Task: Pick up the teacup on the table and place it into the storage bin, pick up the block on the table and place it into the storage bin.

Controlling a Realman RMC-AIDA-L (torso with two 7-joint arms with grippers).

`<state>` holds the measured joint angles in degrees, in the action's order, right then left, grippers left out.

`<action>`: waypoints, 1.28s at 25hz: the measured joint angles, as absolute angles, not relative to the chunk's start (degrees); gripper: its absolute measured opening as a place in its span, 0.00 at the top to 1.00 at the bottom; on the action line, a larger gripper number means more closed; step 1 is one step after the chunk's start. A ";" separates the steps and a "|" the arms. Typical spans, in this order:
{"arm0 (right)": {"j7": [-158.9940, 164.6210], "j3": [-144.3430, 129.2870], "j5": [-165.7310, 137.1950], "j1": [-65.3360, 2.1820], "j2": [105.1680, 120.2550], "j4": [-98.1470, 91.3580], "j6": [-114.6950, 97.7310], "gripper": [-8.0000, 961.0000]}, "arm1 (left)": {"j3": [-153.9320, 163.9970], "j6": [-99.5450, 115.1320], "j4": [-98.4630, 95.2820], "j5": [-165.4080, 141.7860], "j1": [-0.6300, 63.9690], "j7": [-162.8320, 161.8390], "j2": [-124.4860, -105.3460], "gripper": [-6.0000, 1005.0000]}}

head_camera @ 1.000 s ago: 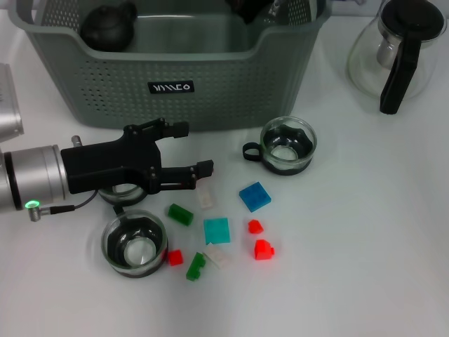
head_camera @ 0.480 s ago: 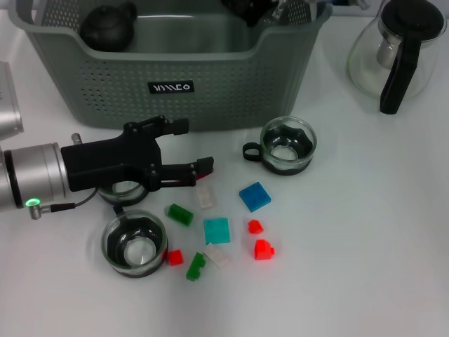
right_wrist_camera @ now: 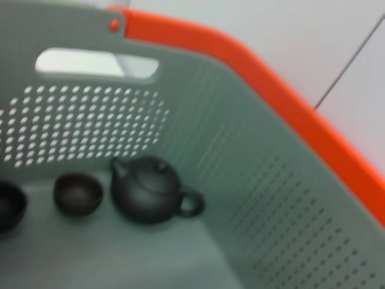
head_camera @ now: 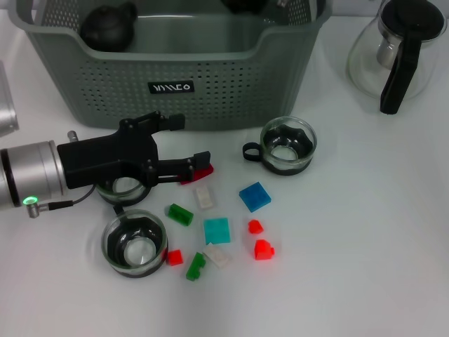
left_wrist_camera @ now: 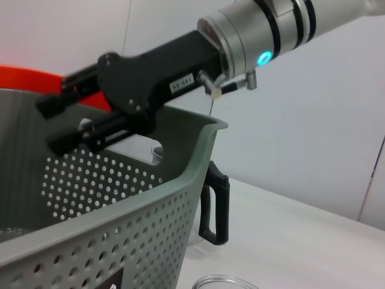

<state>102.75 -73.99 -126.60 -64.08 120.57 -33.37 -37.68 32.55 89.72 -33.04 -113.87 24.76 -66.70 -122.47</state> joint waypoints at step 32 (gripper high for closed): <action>104.85 -62.68 -114.23 -33.58 118.90 -77.92 -102.64 0.35 | 30.23 90.91 -33.04 -113.65 24.98 -66.80 -122.09 0.09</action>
